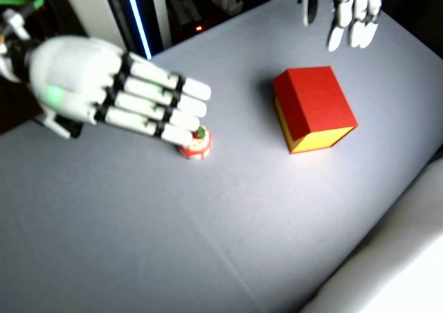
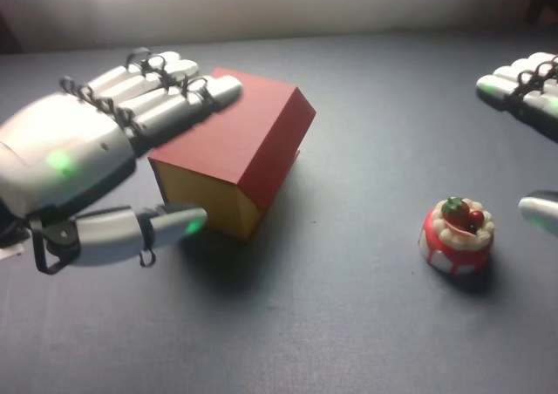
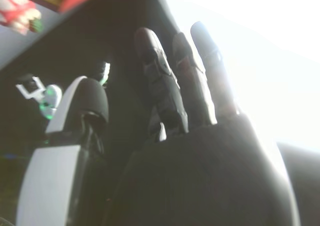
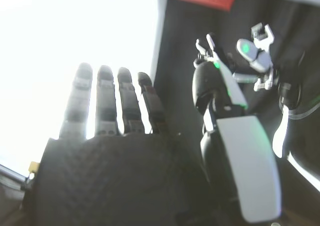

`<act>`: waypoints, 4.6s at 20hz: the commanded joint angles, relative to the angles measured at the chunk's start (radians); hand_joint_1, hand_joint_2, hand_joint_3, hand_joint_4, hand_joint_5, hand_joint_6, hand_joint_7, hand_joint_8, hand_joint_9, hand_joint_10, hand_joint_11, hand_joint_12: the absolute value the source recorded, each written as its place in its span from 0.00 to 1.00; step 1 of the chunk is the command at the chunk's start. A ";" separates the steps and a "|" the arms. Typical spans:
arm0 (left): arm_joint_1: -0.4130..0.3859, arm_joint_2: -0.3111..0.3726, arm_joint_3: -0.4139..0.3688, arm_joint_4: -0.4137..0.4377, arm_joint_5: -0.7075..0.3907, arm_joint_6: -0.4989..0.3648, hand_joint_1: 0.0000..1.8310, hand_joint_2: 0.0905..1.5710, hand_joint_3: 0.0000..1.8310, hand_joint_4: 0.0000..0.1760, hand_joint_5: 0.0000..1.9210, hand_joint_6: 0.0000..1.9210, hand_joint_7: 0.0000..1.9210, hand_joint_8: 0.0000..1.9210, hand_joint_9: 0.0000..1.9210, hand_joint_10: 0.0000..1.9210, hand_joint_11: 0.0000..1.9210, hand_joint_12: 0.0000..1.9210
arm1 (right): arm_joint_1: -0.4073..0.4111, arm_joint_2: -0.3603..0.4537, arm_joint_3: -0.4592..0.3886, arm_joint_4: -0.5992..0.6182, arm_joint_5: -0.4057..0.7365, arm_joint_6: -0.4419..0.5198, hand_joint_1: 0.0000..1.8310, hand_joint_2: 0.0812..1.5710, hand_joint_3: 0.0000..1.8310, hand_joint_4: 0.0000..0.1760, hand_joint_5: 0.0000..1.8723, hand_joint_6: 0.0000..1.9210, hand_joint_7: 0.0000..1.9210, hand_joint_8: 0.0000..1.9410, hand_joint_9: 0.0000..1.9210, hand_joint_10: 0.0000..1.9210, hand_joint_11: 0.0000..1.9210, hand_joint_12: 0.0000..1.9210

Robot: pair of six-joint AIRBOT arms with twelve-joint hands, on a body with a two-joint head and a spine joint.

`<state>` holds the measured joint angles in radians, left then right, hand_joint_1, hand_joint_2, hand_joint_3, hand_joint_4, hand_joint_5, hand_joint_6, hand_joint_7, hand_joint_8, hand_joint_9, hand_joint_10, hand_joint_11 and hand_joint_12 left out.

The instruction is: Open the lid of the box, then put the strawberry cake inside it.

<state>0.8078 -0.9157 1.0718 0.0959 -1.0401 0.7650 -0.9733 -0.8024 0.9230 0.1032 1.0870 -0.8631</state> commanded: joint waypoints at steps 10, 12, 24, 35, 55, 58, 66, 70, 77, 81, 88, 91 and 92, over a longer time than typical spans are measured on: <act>-0.110 -0.098 0.077 -0.017 0.015 0.006 0.37 0.71 0.00 0.99 0.00 0.00 0.00 0.00 0.00 0.00 0.00 0.00 | 0.004 -0.016 0.008 0.023 0.090 -0.009 0.28 0.86 0.01 0.00 0.00 0.00 0.00 0.00 0.00 0.00 0.00 0.00; -0.125 -0.123 0.094 -0.020 0.042 0.006 0.44 0.69 0.00 1.00 0.00 0.00 0.00 0.00 0.00 0.00 0.00 0.00 | 0.003 -0.020 0.008 0.023 0.090 -0.009 0.26 0.87 0.01 0.00 0.00 0.00 0.00 0.00 0.00 0.00 0.00 0.00; -0.176 -0.233 0.181 -0.075 0.146 0.005 0.60 0.68 0.00 0.74 0.00 0.00 0.00 0.00 0.00 0.00 0.00 0.00 | -0.022 -0.026 0.014 0.034 0.091 0.009 0.28 0.86 0.00 0.00 0.00 0.00 0.00 0.00 0.00 0.00 0.00 0.00; -0.178 -0.255 0.191 -0.079 0.116 -0.028 0.55 0.65 0.00 0.65 0.00 0.00 0.00 0.00 0.00 0.00 0.00 0.00 | -0.029 -0.026 0.014 0.043 0.093 0.013 0.29 0.86 0.00 0.00 0.00 0.00 0.00 0.00 0.00 0.00 0.00 0.00; -0.207 -0.300 0.242 -0.142 0.084 -0.038 0.44 0.77 0.03 0.81 0.00 0.00 0.00 0.00 0.00 0.00 0.00 0.00 | -0.049 -0.030 0.014 0.062 0.109 0.017 0.27 0.86 0.00 0.00 0.00 0.00 0.00 0.00 0.00 0.00 0.00 0.00; -0.203 -0.283 0.228 -0.155 0.029 -0.036 0.31 0.83 0.02 0.81 0.00 0.00 0.00 0.00 0.00 0.00 0.00 0.00 | -0.053 -0.030 0.014 0.065 0.112 0.020 0.26 0.87 0.00 0.00 0.00 0.00 0.00 0.00 0.00 0.00 0.00 0.00; -0.202 -0.237 0.211 -0.215 -0.109 -0.035 0.40 0.80 0.00 0.93 0.00 0.00 0.00 0.00 0.00 0.00 0.00 0.00 | -0.065 -0.030 0.014 0.076 0.123 0.025 0.24 0.88 0.00 0.00 0.00 0.00 0.00 0.00 0.00 0.00 0.00 0.00; -0.187 -0.210 0.210 -0.283 -0.178 -0.034 0.40 0.80 0.00 0.77 0.00 0.00 0.00 0.00 0.00 0.00 0.00 0.02 | -0.070 -0.033 0.014 0.081 0.124 0.025 0.24 0.88 0.00 0.00 0.00 0.00 0.00 0.00 0.00 0.00 0.00 0.00; -0.150 -0.172 0.215 -0.421 -0.261 -0.034 0.28 0.81 0.00 0.91 0.00 0.00 0.00 0.00 0.00 0.00 0.00 0.00 | -0.080 -0.035 0.014 0.090 0.131 0.028 0.27 0.88 0.00 0.00 0.00 0.00 0.00 0.00 0.00 0.00 0.00 0.00; -0.119 -0.150 0.230 -0.509 -0.240 -0.034 0.34 0.84 0.00 0.70 0.00 0.00 0.00 0.00 0.00 0.00 0.00 0.00 | -0.083 -0.035 0.014 0.092 0.133 0.029 0.27 0.88 0.00 0.00 0.00 0.00 0.00 0.00 0.00 0.00 0.00 0.00; -0.033 -0.105 0.193 -0.484 -0.240 -0.036 0.40 0.76 0.00 1.00 0.00 0.00 0.00 0.00 0.00 0.00 0.00 0.00 | -0.083 -0.035 0.015 0.082 0.132 0.039 0.30 0.85 0.00 0.00 0.00 0.00 0.00 0.00 0.00 0.00 0.00 0.00; -0.021 -0.081 0.161 -0.399 -0.241 -0.035 0.40 0.77 0.00 1.00 0.00 0.00 0.00 0.00 0.00 0.00 0.00 0.00 | -0.072 -0.035 0.023 0.062 0.117 0.054 0.30 0.82 0.00 0.00 0.00 0.00 0.00 0.00 0.00 0.00 0.00 0.00; -0.013 -0.071 0.147 -0.362 -0.239 -0.035 0.43 0.77 0.00 1.00 0.00 0.00 0.00 0.00 0.00 0.00 0.00 0.00 | -0.060 -0.036 0.029 0.050 0.098 0.056 0.31 0.80 0.00 0.00 0.00 0.00 0.00 0.00 0.00 0.00 0.00 0.00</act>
<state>0.8028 -0.9974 1.2133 -0.2634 -1.1599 0.7326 -1.0401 -0.8417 0.9493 0.1417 1.0676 -0.8127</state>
